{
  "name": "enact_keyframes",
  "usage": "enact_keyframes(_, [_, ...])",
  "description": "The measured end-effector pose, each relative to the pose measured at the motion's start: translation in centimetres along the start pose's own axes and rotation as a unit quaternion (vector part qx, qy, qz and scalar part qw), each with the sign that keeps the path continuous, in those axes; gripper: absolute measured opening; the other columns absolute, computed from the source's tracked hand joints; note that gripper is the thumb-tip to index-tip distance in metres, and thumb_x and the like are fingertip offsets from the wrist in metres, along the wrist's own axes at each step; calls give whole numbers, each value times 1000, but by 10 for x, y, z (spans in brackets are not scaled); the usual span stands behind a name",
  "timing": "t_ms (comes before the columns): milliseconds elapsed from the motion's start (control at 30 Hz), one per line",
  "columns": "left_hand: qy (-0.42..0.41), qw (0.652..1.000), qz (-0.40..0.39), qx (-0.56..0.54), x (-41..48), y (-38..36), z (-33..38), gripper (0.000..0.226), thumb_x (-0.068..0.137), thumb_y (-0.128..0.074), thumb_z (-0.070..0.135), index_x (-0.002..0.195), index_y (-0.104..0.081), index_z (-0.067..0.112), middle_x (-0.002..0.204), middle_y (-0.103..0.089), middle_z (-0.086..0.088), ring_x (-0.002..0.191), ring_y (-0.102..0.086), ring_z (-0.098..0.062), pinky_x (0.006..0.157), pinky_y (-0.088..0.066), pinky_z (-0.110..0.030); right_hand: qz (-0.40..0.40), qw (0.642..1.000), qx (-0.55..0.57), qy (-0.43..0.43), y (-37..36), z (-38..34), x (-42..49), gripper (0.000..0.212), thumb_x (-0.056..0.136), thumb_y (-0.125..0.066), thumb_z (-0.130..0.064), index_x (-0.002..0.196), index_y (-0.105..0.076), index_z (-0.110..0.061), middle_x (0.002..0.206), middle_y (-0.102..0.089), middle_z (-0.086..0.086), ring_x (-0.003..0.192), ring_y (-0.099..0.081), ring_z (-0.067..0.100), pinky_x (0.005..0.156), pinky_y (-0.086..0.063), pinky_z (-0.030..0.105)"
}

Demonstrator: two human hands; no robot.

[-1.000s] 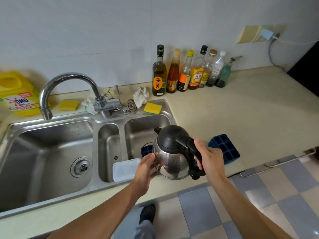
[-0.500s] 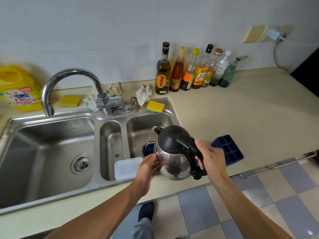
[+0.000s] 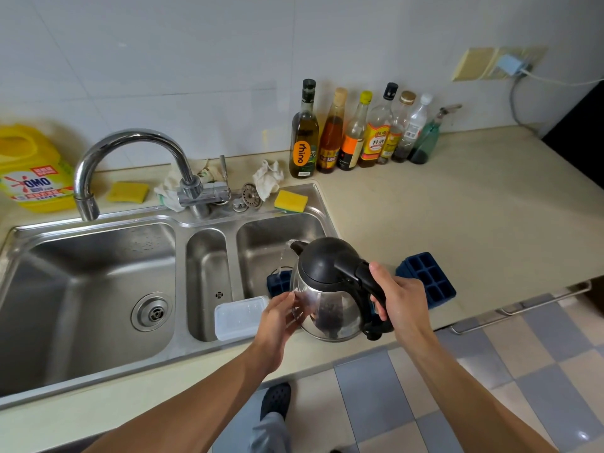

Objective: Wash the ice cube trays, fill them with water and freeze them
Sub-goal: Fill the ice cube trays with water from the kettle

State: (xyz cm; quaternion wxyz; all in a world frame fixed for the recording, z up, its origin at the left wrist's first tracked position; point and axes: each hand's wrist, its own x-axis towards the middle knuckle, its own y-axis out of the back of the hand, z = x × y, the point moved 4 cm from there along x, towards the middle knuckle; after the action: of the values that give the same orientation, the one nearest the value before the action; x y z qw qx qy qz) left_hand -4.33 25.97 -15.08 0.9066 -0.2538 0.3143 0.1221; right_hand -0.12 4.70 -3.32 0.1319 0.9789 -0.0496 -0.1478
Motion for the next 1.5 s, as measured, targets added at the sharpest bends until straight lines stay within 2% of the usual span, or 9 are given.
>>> enact_keyframes(333, [9, 1000, 11, 3, -5, -5, -4, 31, 102, -53, 26, 128, -60, 9, 119, -71, -12, 112, -66, -29, 86, -53, -33, 8, 1000, -7, 4, 9, -3, -5, 50, 91, -66, -52, 51, -70, -23, 48, -59, 2, 40, -52, 11, 43, -46, 21])
enact_keyframes(500, [14, 1000, 18, -1, -10, -8, -4, 30, 102, -53, 24, 127, -60, 9, 118, -71, -13, 109, -66, -28, 81, -53, -31, 4, 1000, -3, 7, 12, -3, -8, 49, 91, -66, -51, 52, -71, -23, 49, -59, 3, 41, -52, 11, 43, -46, 21])
enact_keyframes(867, [23, 999, 18, 24, -9, -14, -4, 32, 101, -57, 26, 127, -60, 8, 117, -70, -12, 104, -66, -25, 80, -54, -30, 21, 1000, 7, -7, 19, 2, -9, 52, 92, -67, -48, 50, -65, -18, 47, -56, 4, 39, -50, 11, 43, -45, 18])
enact_keyframes(1000, [27, 999, 11, 28, -7, -17, -2, 33, 99, -58, 26, 127, -62, 8, 114, -72, -11, 102, -67, -24, 79, -54, -29, 30, 999, 8, -11, 22, 4, -7, 51, 92, -67, -49, 55, -67, -14, 48, -58, 4, 39, -51, 11, 42, -45, 19])
enact_keyframes(1233, [33, 999, 10, 33, -3, -25, 2, 31, 101, -56, 27, 126, -61, 10, 118, -70, -12, 106, -67, -26, 79, -56, -30, 37, 999, 11, -13, 26, 6, -2, 51, 92, -65, -52, 50, -68, -24, 49, -58, 2, 40, -51, 11, 43, -46, 19])
enact_keyframes(1500, [35, 998, 2, 50, 1, -31, 5, 27, 102, -56, 28, 123, -62, 14, 114, -73, -8, 105, -69, -26, 75, -54, -28, 38, 999, 6, -6, 30, 5, 3, 53, 94, -63, -51, 48, -66, -24, 46, -55, 1, 40, -50, 12, 45, -46, 19])
